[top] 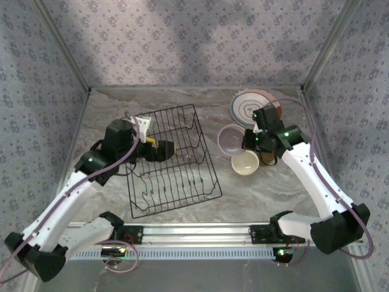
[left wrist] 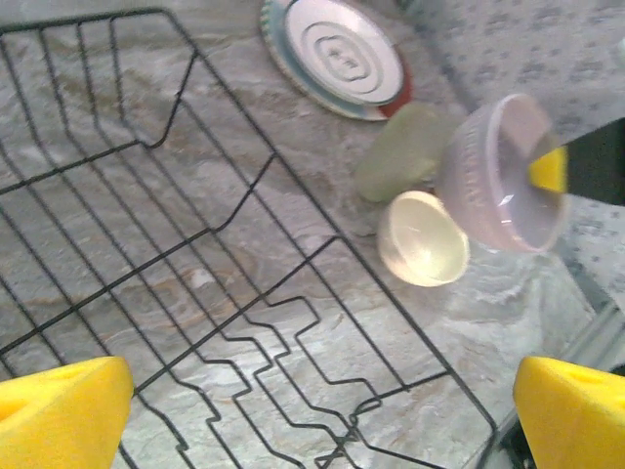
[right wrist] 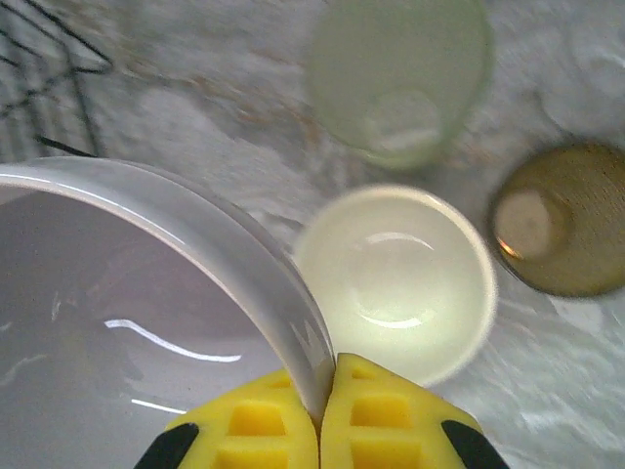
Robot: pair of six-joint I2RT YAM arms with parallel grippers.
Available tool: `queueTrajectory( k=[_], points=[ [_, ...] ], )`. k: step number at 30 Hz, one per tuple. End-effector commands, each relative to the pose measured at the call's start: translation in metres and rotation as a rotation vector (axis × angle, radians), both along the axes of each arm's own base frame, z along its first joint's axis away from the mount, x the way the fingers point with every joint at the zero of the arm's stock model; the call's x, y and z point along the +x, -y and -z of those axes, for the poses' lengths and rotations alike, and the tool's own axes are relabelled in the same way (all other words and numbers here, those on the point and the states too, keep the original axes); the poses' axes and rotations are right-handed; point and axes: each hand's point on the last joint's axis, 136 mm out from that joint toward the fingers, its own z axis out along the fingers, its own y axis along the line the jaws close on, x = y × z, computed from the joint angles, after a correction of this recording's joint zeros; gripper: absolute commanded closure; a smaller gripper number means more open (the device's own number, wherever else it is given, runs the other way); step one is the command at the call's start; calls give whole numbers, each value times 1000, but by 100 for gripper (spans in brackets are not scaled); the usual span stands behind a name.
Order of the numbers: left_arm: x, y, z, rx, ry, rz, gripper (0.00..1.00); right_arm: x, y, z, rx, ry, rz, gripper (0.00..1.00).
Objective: Unload the mixed dishes from the dish rack
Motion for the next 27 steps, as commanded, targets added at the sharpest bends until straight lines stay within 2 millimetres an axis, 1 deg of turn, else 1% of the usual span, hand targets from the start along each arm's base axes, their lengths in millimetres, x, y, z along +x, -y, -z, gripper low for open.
queueTrajectory(
  k=[1, 5, 8, 15, 20, 27],
  points=[
    [-9, 4, -21, -67, 128, 68, 1, -11, 10, 10, 12, -40, 11, 100],
    [-16, 1, -29, -107, 207, 74, 1, -10, 22, 31, -12, -86, 34, 100],
    [-17, -2, -29, -102, 222, 64, 1, -6, 25, 42, 2, -111, 48, 100],
    [-17, -1, -26, -98, 207, 72, 1, 1, 29, 55, -8, -134, 60, 100],
    [-16, -1, -26, -97, 207, 73, 1, 3, 30, 60, -10, -143, 65, 100],
    [-16, -1, -25, -96, 205, 72, 1, 3, 34, 72, -13, -169, 74, 100]
  ],
)
